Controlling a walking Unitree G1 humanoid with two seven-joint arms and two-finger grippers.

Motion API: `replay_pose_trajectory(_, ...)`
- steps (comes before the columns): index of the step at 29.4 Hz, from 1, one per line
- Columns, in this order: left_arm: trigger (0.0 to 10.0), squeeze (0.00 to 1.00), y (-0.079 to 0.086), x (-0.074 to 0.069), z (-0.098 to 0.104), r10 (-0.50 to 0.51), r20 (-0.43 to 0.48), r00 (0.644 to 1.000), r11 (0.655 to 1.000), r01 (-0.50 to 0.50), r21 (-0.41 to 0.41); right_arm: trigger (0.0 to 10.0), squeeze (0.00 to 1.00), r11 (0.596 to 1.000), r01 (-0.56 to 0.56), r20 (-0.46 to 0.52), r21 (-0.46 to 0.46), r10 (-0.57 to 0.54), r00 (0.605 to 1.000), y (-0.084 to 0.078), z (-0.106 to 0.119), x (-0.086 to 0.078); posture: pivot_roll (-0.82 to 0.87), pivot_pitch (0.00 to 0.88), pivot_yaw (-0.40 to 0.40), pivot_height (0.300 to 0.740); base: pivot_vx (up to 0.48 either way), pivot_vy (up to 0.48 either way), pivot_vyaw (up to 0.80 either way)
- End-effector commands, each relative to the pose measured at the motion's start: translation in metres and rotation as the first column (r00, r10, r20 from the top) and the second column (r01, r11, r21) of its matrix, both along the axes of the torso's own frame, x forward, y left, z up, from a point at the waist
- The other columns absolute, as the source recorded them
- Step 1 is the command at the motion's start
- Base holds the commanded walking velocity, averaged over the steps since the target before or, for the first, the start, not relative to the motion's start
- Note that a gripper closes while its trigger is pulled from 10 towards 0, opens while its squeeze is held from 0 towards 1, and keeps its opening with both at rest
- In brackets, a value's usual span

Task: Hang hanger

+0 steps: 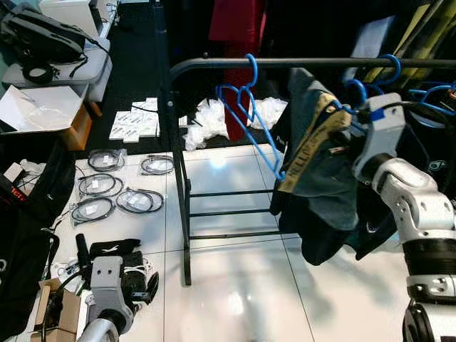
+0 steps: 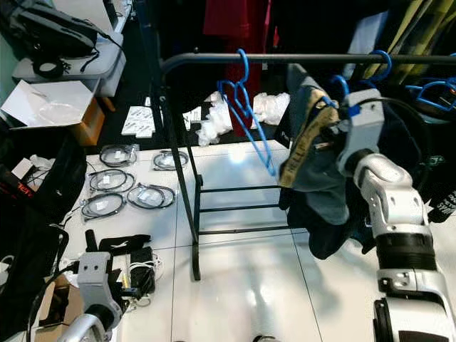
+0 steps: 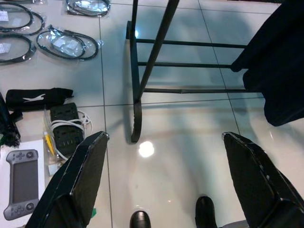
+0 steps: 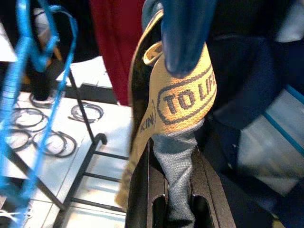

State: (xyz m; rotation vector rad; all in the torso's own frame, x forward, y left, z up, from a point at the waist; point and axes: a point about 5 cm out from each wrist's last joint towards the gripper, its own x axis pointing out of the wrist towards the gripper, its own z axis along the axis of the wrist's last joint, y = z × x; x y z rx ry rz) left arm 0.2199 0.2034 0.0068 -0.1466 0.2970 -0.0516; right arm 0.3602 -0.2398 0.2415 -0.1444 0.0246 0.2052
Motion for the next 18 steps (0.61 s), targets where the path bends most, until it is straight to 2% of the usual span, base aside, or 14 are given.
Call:
replay_pose_trajectory(1,10.0,0.00,0.004,-0.007,-0.007,0.003,-0.038,0.999,1.000,-0.003,0.013,10.0,0.00,1.000,0.005,-0.017,-0.021,-0.005,1.000,-0.001,0.002,0.002,-0.06,0.164,0.001,0.740,0.349,0.000,0.00)
replay_pose_trajectory(18,10.0,0.00,0.005,-0.010,-0.009,0.006,-0.047,0.999,1.000,-0.005,0.013,10.0,0.00,1.000,0.028,0.014,-0.006,-0.028,1.000,0.002,0.017,0.008,-0.06,0.168,-0.001,0.740,0.340,0.000,0.00)
